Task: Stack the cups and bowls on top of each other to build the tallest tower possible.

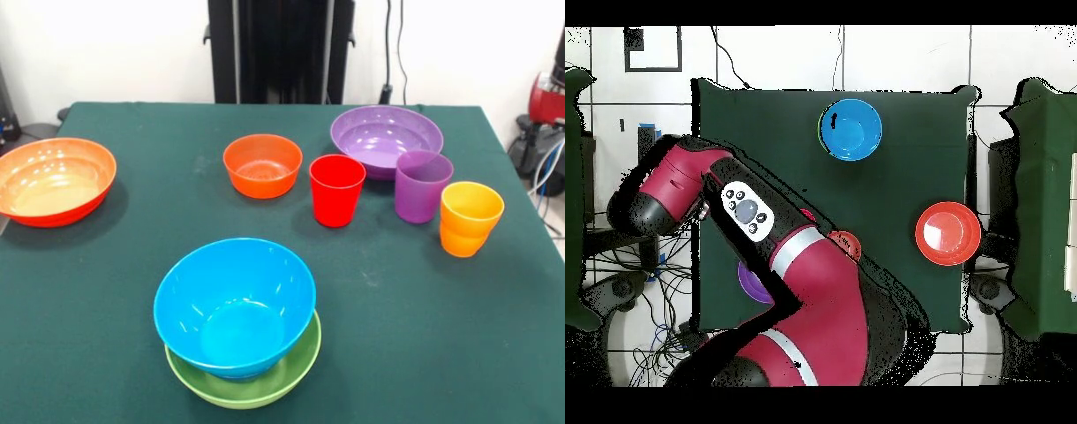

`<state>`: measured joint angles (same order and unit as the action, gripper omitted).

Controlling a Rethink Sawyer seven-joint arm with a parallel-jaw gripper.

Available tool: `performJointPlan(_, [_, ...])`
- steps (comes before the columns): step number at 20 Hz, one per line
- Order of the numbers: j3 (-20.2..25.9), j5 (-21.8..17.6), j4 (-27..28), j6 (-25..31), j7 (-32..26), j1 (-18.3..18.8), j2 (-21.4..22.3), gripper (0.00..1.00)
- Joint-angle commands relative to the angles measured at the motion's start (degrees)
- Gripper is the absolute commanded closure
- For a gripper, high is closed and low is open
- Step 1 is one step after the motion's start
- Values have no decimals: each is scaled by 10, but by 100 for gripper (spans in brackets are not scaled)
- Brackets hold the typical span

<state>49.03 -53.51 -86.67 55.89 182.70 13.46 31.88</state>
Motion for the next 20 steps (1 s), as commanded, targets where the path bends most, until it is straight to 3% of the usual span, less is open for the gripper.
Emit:
performJointPlan(1, [-112, 1, -64, -73, 105, -18, 7, 0])
performJointPlan(10, [-169, 7, -84, -132, 86, -34, 4, 0])
performJointPlan(20, [-213, 27, -67, -152, 54, -49, -4, 0])
